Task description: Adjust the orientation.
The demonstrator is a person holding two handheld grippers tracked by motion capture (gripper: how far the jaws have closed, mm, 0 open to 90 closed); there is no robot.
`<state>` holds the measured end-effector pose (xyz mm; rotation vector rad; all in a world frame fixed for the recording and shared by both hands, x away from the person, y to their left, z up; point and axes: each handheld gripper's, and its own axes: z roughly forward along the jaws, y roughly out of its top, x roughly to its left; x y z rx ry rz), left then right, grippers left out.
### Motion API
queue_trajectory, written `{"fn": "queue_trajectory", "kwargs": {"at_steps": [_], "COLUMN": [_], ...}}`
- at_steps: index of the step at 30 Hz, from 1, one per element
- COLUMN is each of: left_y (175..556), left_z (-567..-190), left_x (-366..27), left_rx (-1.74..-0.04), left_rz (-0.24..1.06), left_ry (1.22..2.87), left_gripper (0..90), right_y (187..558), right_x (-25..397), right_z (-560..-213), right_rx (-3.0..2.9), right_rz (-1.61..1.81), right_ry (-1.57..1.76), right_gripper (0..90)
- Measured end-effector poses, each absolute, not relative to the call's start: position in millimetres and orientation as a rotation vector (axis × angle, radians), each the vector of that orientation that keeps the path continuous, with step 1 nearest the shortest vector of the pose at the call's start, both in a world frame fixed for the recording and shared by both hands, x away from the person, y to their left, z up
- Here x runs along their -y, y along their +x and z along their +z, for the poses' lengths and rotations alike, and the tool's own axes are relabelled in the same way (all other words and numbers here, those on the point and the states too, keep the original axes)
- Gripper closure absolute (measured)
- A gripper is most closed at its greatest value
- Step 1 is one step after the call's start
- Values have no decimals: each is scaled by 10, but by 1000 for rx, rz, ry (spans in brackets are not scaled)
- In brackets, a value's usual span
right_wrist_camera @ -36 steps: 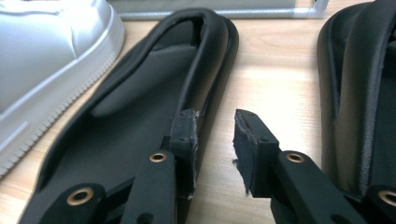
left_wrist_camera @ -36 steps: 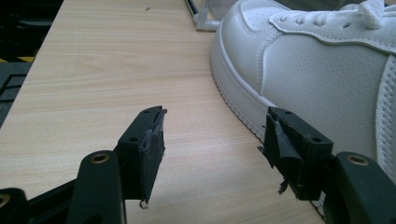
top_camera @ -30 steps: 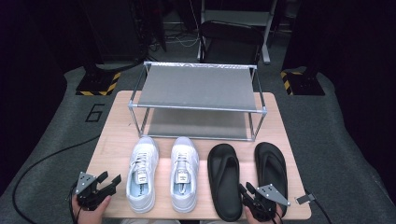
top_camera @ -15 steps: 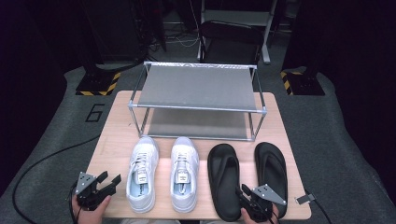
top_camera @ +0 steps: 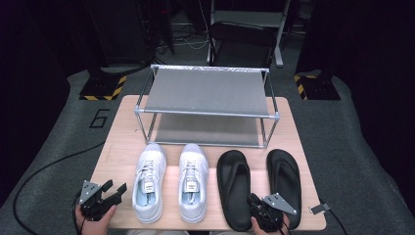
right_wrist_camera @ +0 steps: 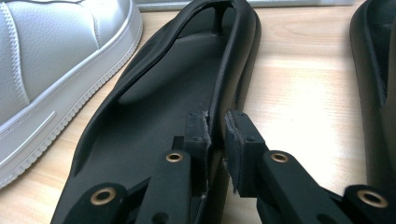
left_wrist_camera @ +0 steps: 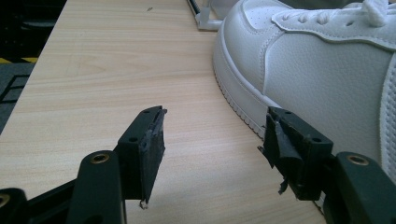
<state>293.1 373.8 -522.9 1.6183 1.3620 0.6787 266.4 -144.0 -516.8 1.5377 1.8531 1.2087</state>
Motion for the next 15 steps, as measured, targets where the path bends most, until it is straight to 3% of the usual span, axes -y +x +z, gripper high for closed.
{"fn": "queue_trajectory", "kwargs": {"at_steps": [3,6,15], "left_y": [2932,2928,2926], "left_z": [-5231,-5231,-5230], "left_x": [-3745,-3748,-3750], "left_rx": [-1363,-1368,-1368], "left_rz": [685,679,673], "left_ry": [1616,1612,1608], "left_gripper": [380,380,380], "right_y": [2691,2702,2720], "right_x": [1417,1419,1453], "right_z": [-5173,-5190,-5223], "right_rx": [-1846,-1852,-1869], "right_rz": [1214,1213,1253], "right_ry": [1540,1551,1582], "right_gripper": [778,683,611]}}
